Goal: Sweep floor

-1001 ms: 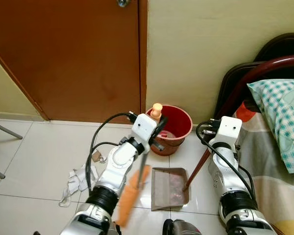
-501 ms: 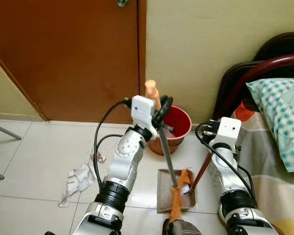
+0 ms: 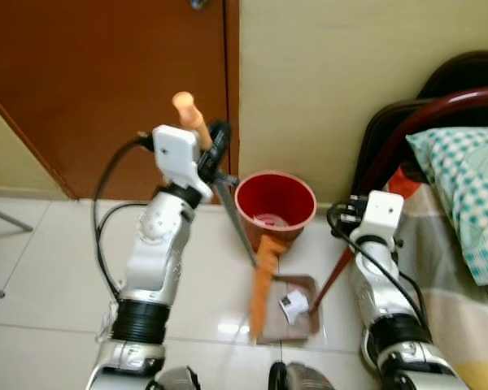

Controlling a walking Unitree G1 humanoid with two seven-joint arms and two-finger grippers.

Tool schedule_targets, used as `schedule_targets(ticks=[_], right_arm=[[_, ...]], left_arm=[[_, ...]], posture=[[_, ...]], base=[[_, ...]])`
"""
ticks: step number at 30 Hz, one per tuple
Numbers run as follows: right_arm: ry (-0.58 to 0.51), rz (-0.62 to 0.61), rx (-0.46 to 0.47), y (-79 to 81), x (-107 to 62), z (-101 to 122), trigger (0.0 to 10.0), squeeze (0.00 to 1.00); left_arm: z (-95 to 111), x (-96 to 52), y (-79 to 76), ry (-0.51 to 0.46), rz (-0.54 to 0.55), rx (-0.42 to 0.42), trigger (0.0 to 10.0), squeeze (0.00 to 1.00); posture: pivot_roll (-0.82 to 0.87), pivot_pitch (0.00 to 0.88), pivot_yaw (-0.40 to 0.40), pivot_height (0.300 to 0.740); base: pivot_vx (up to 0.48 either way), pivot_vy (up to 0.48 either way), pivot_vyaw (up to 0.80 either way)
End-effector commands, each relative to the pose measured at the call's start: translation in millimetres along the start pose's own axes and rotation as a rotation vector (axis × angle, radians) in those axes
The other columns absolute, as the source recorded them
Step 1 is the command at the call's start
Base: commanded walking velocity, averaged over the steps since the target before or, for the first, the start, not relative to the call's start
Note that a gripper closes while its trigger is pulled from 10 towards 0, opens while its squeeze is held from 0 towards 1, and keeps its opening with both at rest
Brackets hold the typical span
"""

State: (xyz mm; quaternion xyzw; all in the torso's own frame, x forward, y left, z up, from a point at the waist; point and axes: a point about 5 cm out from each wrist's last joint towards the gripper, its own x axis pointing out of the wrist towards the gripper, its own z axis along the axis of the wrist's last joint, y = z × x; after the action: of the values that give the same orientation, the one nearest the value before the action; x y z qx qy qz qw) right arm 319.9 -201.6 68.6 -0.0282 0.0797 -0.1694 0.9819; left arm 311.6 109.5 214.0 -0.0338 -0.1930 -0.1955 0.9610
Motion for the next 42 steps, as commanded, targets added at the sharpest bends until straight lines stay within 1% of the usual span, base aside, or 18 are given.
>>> schedule_targets(ticks=[1,2,5,7,9,11,13,14,15,17,22,25,28,31,37,39,41,42], right_arm=[[0.011,-0.012,-0.021,-7.1,-1.0,-3.3,10.0,0.0],[0.013,-0.012,-0.024,-8.6,-1.1,-4.0,10.0,0.0],[0.013,-0.01,-0.027,-9.3,-1.0,-3.8,10.0,0.0],[0.013,-0.004,-0.03,-10.6,-1.1,-3.6,10.0,0.0],[0.012,0.007,-0.017,-11.7,-1.2,-2.9,10.0,0.0],[0.005,0.019,-0.005,-12.0,-1.1,-1.0,10.0,0.0],[0.013,0.031,-0.015,-12.6,-1.5,-3.3,10.0,0.0],[0.013,0.031,-0.015,-12.6,-1.5,-3.3,10.0,0.0],[0.034,0.022,-0.003,-15.8,-2.2,-6.4,10.0,0.0],[0.042,0.021,-0.011,-17.3,-3.3,-8.7,10.0,0.0],[0.076,0.048,-0.027,-15.9,-6.7,-13.1,10.0,0.0],[0.126,0.06,-0.023,-16.9,-9.3,-20.0,10.0,0.0],[0.133,0.052,-0.013,-20.0,-10.5,-23.1,10.0,0.0],[0.097,0.035,0.021,-22.6,-9.0,-18.0,10.0,0.0],[0.063,0.069,0.061,-15.0,-7.5,-8.4,10.0,0.0],[0.042,0.082,0.08,-12.3,-5.8,-2.1,10.0,0.0],[0.006,0.107,0.12,-7.9,-0.8,11.9,10.0,0.0],[0.006,0.107,0.12,-7.9,-0.8,11.9,10.0,0.0]], left_arm=[[30.0,2.5,-2.4,-0.117,0.004,-0.006,10.0,0.0],[35.2,0.1,-0.9,-0.122,0.011,-0.003,10.0,0.0],[34.9,-4.2,0.1,-0.111,0.01,0.007,10.0,0.0],[9.7,-24.1,7.2,-0.013,0.039,0.049,10.0,0.0],[-14.0,-39.4,11.4,0.074,0.054,0.11,10.0,0.0],[-27.5,-50.4,12.6,0.129,0.06,0.14,10.0,0.0],[-45.7,-64.1,15.9,0.198,0.101,0.144,10.0,0.0],[-45.7,-64.1,15.9,0.198,0.101,0.144,10.0,0.0],[-55.5,-70.6,13.4,0.234,0.083,0.133,10.0,0.0],[-64.8,-76.4,12.5,0.269,0.075,0.121,10.0,0.0],[-78.3,-87.3,14.5,0.311,0.088,0.135,10.0,0.0],[-84.9,-95.3,14.6,0.339,0.113,0.159,10.0,0.0],[-88.6,-99.2,12.3,0.353,0.113,0.15,10.0,0.0],[-90.5,-100.0,11.5,0.352,0.109,0.149,10.0,0.0],[-95.2,-99.9,15.7,0.348,0.148,0.175,10.0,0.0],[-95.6,-99.0,16.0,0.347,0.147,0.178,10.0,0.0],[-98.6,-101.4,18.8,0.357,0.148,0.191,10.0,0.0],[-98.6,-101.4,18.8,0.357,0.148,0.191,10.0,0.0]], posture=[[0.0,0.13,-0.03,0.74],[0.0,0.13,-0.032,0.74],[0.0,0.129,-0.034,0.74],[0.0,0.126,-0.041,0.74],[0.01,0.118,-0.044,0.74],[0.01,0.108,-0.046,0.74],[0.0,0.086,-0.045,0.74],[0.0,0.086,-0.045,0.74],[0.0,0.08,-0.048,0.74],[0.0,0.071,-0.05,0.74],[-0.01,0.044,-0.043,0.74],[-0.02,0.014,-0.027,0.74],[-0.02,0.0,-0.022,0.74],[-0.01,0.0,-0.019,0.74],[-0.01,0.0,-0.019,0.74],[-0.02,0.0,-0.022,0.74],[-0.02,0.0,-0.026,0.74],[-0.02,0.0,-0.026,0.74]], base=[[0.0,0.0,0.0],[0.0,0.0,0.0],[0.0,0.0,0.0],[0.0,0.0,0.0],[0.0,0.0,0.0],[0.0,0.0,0.0],[0.0,0.0,0.0],[0.0,0.0,0.0],[0.0,0.0,0.0],[0.0,0.0,0.0],[0.0,0.0,0.0],[0.0,0.0,0.0],[0.0,0.0,0.0],[0.0,0.0,0.0],[0.0,0.0,0.0],[0.0,0.0,0.0],[0.0,0.0,0.0],[0.0,0.0,0.0]])
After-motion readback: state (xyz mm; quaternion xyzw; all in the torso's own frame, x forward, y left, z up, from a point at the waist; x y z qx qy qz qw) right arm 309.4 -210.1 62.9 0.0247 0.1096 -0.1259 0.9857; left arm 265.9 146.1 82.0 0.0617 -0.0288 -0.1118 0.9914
